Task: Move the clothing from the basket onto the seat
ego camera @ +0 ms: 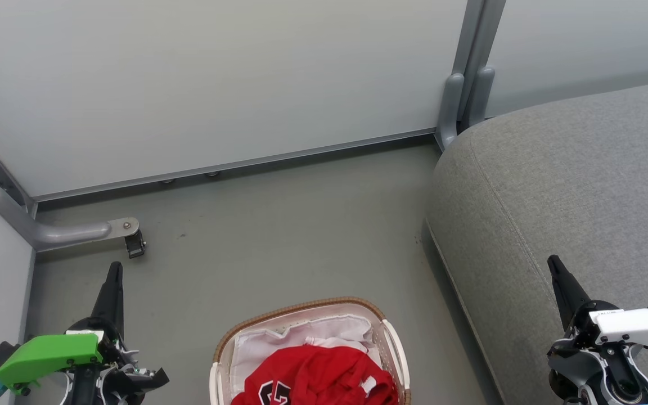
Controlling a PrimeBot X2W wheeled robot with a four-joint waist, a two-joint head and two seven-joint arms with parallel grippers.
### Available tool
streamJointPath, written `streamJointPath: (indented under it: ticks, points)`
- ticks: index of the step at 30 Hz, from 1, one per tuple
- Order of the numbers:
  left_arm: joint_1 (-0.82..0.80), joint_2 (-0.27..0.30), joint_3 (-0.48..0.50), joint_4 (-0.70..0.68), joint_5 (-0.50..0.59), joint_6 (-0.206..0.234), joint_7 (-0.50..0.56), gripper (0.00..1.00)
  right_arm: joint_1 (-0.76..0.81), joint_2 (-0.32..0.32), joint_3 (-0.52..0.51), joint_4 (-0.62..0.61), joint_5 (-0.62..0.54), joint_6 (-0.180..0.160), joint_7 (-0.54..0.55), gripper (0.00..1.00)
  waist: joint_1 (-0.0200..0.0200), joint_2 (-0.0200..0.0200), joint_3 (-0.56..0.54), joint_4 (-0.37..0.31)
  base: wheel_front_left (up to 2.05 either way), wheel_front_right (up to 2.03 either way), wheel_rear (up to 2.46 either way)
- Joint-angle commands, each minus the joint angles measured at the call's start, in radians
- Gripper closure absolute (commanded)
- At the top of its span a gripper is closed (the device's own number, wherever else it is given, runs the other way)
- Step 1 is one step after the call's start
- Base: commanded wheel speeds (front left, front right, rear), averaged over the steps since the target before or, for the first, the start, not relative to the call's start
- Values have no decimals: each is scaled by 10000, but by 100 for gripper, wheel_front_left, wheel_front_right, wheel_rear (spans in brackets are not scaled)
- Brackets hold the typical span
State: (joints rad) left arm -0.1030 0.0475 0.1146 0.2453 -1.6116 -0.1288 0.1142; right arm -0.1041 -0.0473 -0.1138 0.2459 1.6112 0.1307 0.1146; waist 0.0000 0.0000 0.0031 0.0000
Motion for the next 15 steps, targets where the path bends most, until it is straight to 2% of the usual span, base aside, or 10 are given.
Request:
streamJointPath:
  ticks: [1,15]
  points:
    - [-126,55,6,-16,-28,-51,25,100,-85,-60,-16,-36,37,0,20,100,0,0,0,0,0,0,0]
    - [-126,55,6,-16,-28,-51,25,100,-86,-60,-16,-36,38,0,18,100,0,0,0,0,0,0,0]
